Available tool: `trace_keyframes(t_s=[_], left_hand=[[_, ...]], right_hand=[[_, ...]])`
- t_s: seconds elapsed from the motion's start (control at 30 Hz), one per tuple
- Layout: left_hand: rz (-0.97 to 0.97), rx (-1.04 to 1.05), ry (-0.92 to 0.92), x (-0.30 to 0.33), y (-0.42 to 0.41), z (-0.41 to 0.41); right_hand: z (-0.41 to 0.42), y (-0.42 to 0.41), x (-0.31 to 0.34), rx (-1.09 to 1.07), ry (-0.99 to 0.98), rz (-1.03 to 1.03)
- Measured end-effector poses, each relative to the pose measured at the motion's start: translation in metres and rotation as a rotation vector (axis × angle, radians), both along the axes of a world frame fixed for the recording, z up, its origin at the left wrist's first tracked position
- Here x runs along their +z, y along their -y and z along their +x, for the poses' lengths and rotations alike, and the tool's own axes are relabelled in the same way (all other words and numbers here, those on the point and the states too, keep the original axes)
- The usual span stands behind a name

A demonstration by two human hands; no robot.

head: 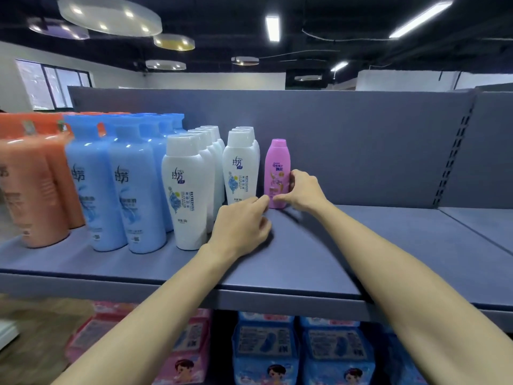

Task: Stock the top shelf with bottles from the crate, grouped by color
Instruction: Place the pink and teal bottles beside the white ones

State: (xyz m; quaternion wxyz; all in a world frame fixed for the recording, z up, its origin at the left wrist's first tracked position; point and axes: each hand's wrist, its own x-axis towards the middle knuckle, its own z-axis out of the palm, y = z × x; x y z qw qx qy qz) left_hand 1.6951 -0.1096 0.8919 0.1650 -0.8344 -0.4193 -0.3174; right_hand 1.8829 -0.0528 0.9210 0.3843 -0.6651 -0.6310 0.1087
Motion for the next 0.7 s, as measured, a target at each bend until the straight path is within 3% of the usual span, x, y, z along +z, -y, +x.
trace_keyframes(t_s=[0.43,0.7], left_hand=[[-0.026,-0.008,0.051,-0.002,-0.005,-0.001],[0.075,0.000,-0.056,0.000,0.001,-0.002]], right_hand=[[-0.002,-0.010,-0.009,-0.050,-0.084,0.090],[-0.005,0.017,0.005,-0.108,0.144,0.003]])
